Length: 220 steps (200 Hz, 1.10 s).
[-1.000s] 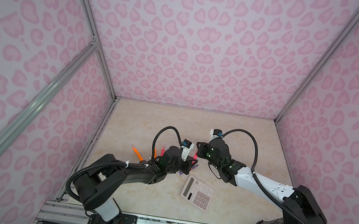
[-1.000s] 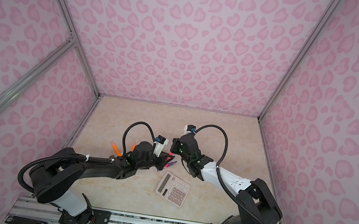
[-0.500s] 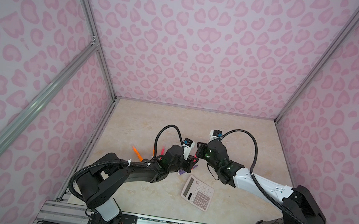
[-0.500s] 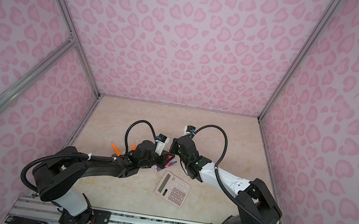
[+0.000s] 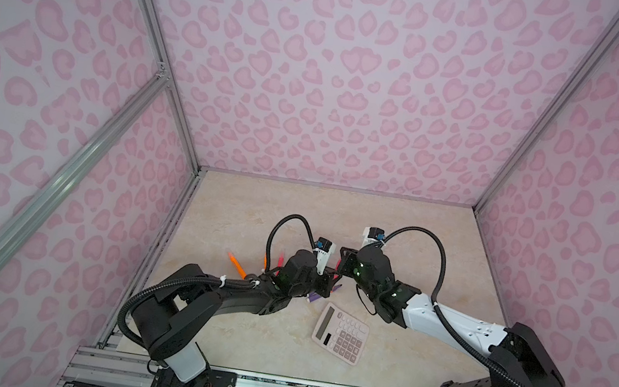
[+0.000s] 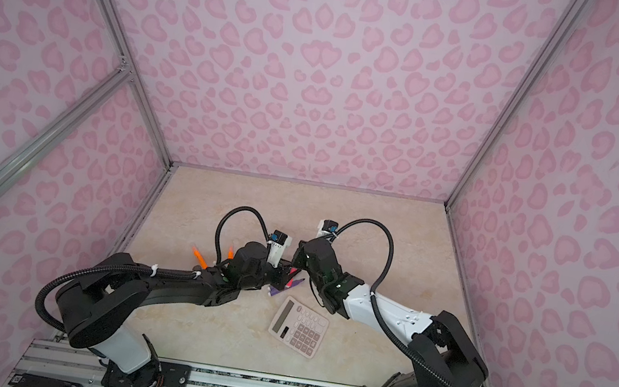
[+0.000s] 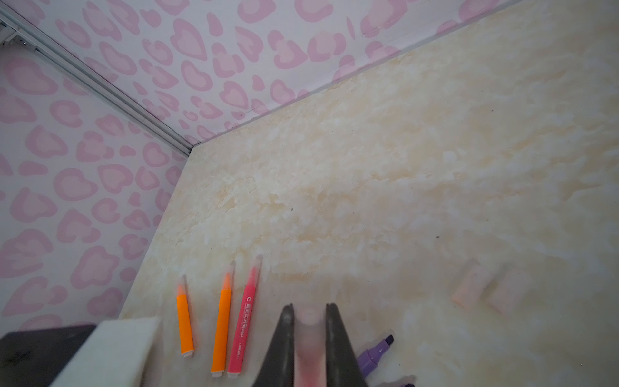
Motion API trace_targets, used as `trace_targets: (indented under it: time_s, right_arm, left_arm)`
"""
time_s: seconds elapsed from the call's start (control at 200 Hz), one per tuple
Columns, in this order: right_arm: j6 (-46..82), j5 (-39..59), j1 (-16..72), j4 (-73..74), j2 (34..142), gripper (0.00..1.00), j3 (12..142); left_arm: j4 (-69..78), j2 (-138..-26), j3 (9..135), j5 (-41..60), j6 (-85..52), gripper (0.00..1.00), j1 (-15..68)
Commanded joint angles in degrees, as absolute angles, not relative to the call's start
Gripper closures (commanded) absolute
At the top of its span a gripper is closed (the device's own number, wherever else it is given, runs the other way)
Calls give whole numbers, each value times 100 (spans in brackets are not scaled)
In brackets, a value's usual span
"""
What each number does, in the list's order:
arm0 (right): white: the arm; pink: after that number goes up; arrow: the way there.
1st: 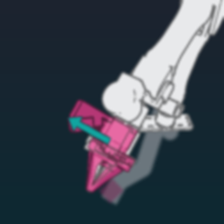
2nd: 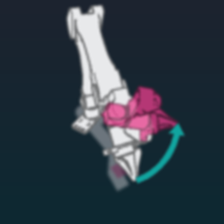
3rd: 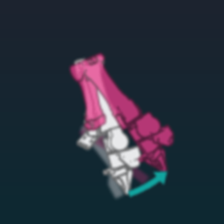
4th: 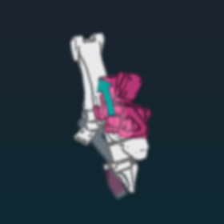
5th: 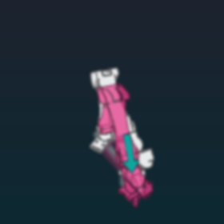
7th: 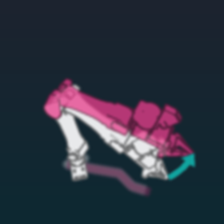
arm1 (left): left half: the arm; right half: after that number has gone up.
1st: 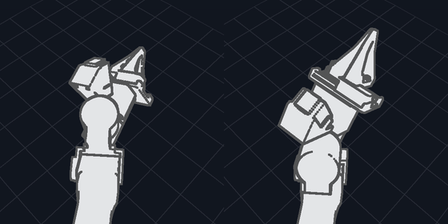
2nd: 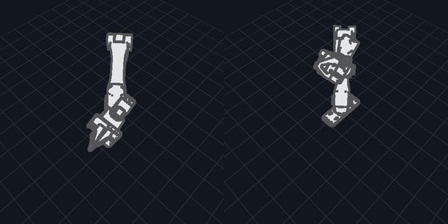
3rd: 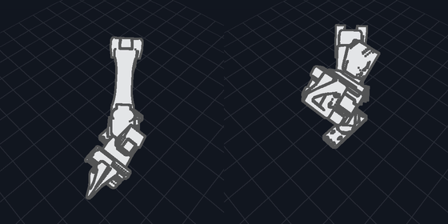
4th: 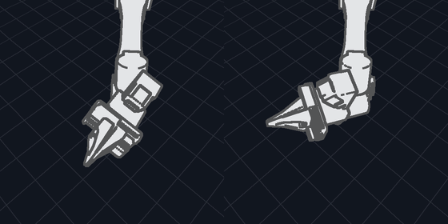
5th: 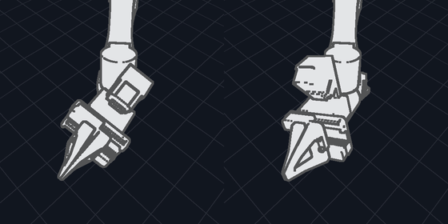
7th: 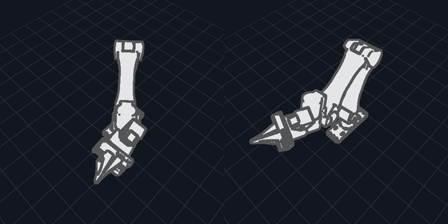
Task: Insert the pens into the pen caps
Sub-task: 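Lower the cap onto the pink marker tip held by the left gripper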
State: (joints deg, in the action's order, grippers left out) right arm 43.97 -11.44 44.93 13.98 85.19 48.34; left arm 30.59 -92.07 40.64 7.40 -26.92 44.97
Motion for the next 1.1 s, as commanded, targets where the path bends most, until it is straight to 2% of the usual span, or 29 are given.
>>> trace_targets:
  time_s: [0.0,0.195,0.51,0.63,1.095]
  right_arm:
    - [4465,-1022,4565,1461,8585,100,4852]
    - [4479,-1211,4818,1630,8674,100,4826]
    - [4490,-362,4599,3303,8362,100,3974]
    - [4585,163,4435,3770,8384,100,3801]
    - [4496,763,4368,5356,8149,100,3091]
  left_arm:
    - [3101,-9234,4222,513,-2669,97,4487]
    - [2812,-9066,4438,306,-2521,97,4387]
    - [3423,-8778,4228,2041,-2891,97,3635]
    - [3579,-8710,4175,2307,-2908,97,3606]
    - [3932,-8292,3879,2725,-2972,97,3410]
